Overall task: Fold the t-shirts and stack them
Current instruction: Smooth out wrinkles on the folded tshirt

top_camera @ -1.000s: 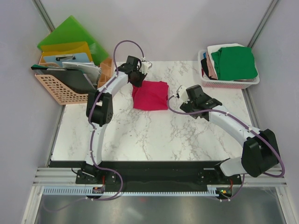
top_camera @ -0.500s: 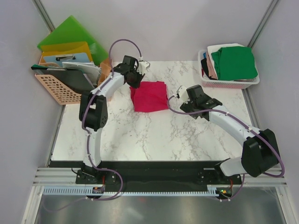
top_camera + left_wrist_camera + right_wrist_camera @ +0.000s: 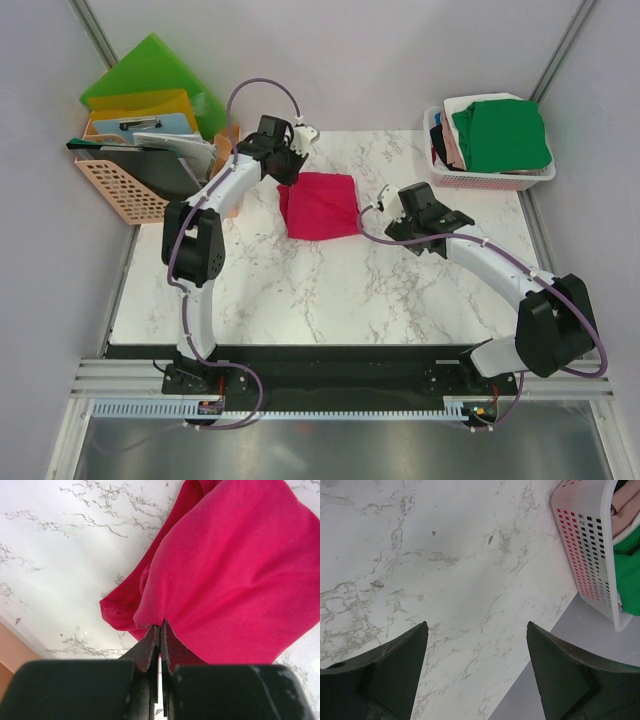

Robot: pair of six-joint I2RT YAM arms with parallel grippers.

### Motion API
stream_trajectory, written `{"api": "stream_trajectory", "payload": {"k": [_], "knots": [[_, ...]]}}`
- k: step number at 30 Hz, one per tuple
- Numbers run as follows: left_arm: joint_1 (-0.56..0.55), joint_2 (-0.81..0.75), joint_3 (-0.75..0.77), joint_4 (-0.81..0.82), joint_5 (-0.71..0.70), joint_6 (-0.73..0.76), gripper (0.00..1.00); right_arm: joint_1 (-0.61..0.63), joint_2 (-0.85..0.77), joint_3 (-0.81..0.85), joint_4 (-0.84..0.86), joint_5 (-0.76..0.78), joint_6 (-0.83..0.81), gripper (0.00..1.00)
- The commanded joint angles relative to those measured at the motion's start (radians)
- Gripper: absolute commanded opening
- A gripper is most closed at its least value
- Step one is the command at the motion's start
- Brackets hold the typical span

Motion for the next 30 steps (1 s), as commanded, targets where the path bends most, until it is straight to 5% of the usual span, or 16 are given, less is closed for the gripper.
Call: {"api": "stream_trajectory", "payload": {"k": [1,30], "knots": [[-0.002,-0.052,-0.042,0.019,-0.052,-0.006,0.02,-0.005,-0.024,0.021,0.017,0.002,-0.008,0.87],[0.02,-0.187,-0.269,0.128,-0.147,-0.058,0.02,-0.007,-0.03,-0.013,0.019,-0.017,-0.009,0.87]]}}
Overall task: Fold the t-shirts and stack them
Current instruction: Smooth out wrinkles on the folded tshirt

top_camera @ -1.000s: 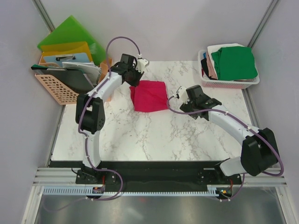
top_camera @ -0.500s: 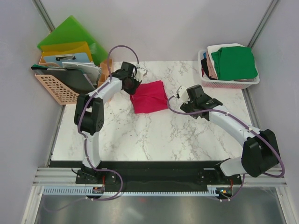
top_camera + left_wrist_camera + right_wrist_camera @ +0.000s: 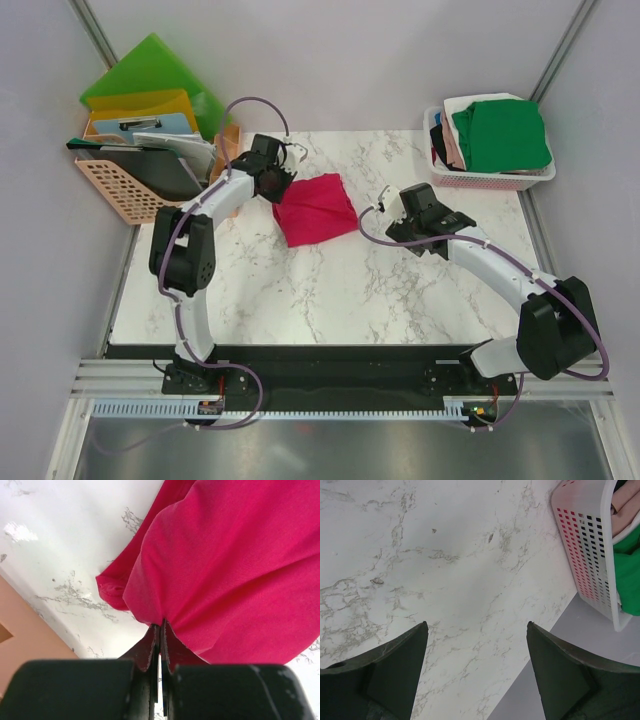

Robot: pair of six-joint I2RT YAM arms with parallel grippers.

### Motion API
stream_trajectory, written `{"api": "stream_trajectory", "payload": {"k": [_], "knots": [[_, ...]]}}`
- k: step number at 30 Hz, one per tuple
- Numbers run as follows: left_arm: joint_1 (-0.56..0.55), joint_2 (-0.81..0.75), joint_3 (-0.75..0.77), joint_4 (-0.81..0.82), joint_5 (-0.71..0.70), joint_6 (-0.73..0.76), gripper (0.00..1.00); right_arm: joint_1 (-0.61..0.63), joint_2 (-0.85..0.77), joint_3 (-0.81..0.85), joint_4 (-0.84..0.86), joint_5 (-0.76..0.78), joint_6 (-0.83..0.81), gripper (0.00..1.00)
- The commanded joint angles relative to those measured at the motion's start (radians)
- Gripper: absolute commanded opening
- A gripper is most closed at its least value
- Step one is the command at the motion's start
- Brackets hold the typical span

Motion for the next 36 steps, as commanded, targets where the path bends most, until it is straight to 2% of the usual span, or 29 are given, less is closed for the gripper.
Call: {"api": "stream_trajectory", "payload": {"k": [1,12,22,23,24,27,33,36], "knots": [[0.005,-0.084,-0.007,0.044,-0.024,-0.034,0.02,-0.004,-0.012,0.0,0.019,-0.014,0.002,0.87],[0.019,-0.01,-0.016,0.04,-0.137,-0.038,0.02,-0.004,-0.009,-0.008,0.019,-0.019,0.006,0.87],[0.028,0.091,0.082,-0.094,-0.162,-0.06,0.02,-0.004,-0.007,0.003,0.017,-0.017,0.008,0.88],[0.031,0.094,0.087,-0.109,-0.145,-0.06,0.4,-0.004,-0.007,0.0,0.017,-0.021,0.009,0.9],[0.041,0.097,0.087,-0.109,-0.142,-0.061,0.62,-0.006,-0.007,-0.002,0.017,-0.021,0.011,0.9],[0.062,0.096,0.085,-0.108,-0.139,-0.077,0.96,-0.004,-0.018,-0.02,0.017,-0.028,0.012,0.91],[0.094,0.068,0.065,-0.106,-0.165,-0.069,0.99,-0.004,-0.044,-0.04,0.019,-0.027,0.017,0.91],[0.099,-0.01,0.015,-0.083,-0.15,-0.064,1.0,-0.004,-0.075,-0.043,0.032,-0.022,0.025,0.91]]}}
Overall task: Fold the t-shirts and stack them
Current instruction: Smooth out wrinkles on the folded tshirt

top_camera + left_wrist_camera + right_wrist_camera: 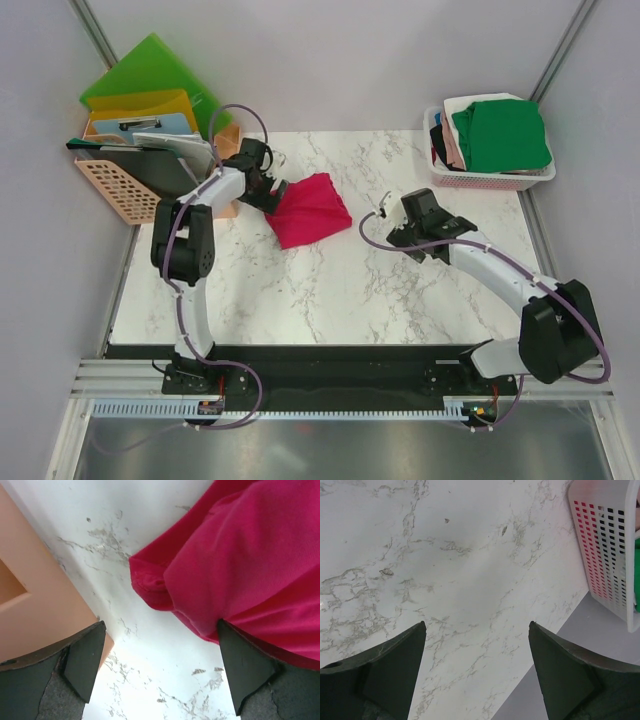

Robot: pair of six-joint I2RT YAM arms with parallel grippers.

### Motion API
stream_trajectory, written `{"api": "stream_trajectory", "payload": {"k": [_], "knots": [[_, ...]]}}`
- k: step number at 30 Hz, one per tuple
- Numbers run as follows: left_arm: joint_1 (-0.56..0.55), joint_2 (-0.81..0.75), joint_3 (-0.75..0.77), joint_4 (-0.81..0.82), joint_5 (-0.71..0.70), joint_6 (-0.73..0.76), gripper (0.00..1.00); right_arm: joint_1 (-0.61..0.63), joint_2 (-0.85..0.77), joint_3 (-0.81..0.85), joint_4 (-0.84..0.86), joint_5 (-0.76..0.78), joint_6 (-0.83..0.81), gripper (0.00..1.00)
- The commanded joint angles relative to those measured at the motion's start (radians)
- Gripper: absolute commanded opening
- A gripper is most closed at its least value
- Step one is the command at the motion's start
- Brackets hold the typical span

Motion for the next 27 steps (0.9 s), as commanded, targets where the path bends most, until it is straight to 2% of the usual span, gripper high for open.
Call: {"api": "stream_trajectory", "payload": {"k": [1,5,14,16,18,22,23,25,27], "knots": [[0.006,-0.129,-0.038,0.018,-0.003,-0.015,1.0,-0.002,-0.077,-0.004,0.04,-0.017,0.027,0.91],[0.006,-0.278,-0.096,0.036,0.134,-0.02,1.0,-0.002,-0.119,-0.004,0.037,-0.092,0.062,0.91],[0.005,-0.52,-0.187,0.067,0.223,0.042,0.99,-0.002,-0.186,-0.085,0.042,-0.111,0.112,0.91],[0.004,-0.62,-0.256,0.115,0.272,0.04,0.99,-0.002,-0.209,-0.09,0.04,-0.165,0.122,0.92],[0.004,-0.701,-0.315,0.2,0.263,0.013,0.99,-0.001,-0.188,-0.085,0.039,-0.227,0.128,0.94],[0.016,-0.828,-0.401,0.23,0.058,0.064,1.0,-0.001,0.034,0.049,-0.032,-0.417,0.157,0.98],[0.03,-0.882,-0.421,0.242,0.03,0.084,1.0,0.001,0.127,0.133,-0.033,-0.456,0.175,0.98],[0.091,-0.933,-0.472,0.267,0.007,0.121,1.0,0.009,0.217,0.241,-0.061,-0.561,0.194,0.98],[0.163,-1.015,-0.507,0.276,0.025,0.127,1.0,0.029,0.359,0.455,-0.102,-0.594,0.214,0.98]]}}
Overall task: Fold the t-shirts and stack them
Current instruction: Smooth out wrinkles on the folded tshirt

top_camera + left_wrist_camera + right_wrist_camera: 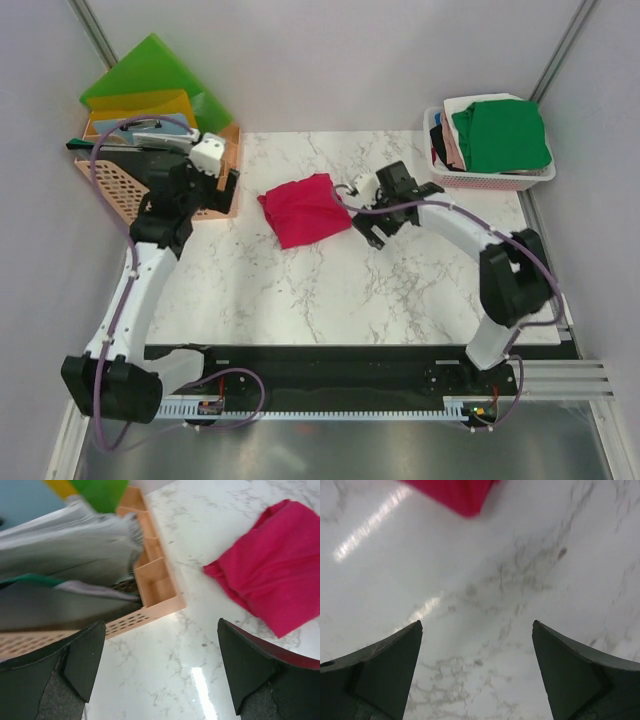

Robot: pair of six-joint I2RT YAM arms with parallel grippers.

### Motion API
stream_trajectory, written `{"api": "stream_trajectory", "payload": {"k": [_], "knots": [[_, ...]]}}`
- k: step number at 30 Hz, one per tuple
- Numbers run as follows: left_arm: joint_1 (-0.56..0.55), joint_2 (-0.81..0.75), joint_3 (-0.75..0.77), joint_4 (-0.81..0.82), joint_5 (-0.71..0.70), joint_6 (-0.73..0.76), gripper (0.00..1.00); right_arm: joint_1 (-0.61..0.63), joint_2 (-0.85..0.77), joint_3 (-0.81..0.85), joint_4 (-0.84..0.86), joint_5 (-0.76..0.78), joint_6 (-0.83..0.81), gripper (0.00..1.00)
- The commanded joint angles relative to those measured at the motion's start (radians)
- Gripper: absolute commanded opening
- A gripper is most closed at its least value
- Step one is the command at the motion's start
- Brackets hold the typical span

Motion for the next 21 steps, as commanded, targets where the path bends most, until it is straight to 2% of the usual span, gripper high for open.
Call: {"api": "stream_trajectory", "payload": {"k": [1,2,4,5,8,9,13,16,19,21], "knots": [[0.097,-0.123,-0.075,0.081,-0.051,0.067,1.0,0.051,0.151,0.289,-0.058,-0.171,0.059,0.98],[0.106,-0.146,-0.089,0.076,-0.05,0.076,1.0,0.063,0.253,0.447,-0.078,-0.173,0.074,0.98],[0.114,-0.182,-0.118,0.057,-0.077,0.101,1.0,0.091,0.366,0.619,-0.142,-0.184,0.099,0.98],[0.116,-0.185,-0.123,0.047,-0.09,0.107,1.0,0.098,0.476,0.783,-0.161,-0.191,0.12,0.98],[0.129,-0.183,-0.149,0.032,-0.111,0.104,1.0,0.123,0.663,1.058,-0.231,-0.214,0.18,0.98],[0.139,-0.185,-0.155,0.033,-0.108,0.101,1.0,0.129,0.696,1.101,-0.237,-0.234,0.194,0.98],[0.145,-0.162,-0.174,0.04,-0.088,0.092,1.0,0.206,0.787,1.158,-0.228,-0.194,0.2,0.98],[0.145,-0.145,-0.16,0.035,-0.079,0.069,1.0,0.227,0.801,1.075,-0.177,-0.208,0.214,0.98],[0.143,-0.128,-0.146,0.02,-0.049,0.046,1.0,0.227,0.785,0.899,-0.095,-0.233,0.254,0.98],[0.145,-0.125,-0.143,0.017,-0.039,0.027,1.0,0.226,0.823,0.88,-0.109,-0.254,0.259,0.98]]}}
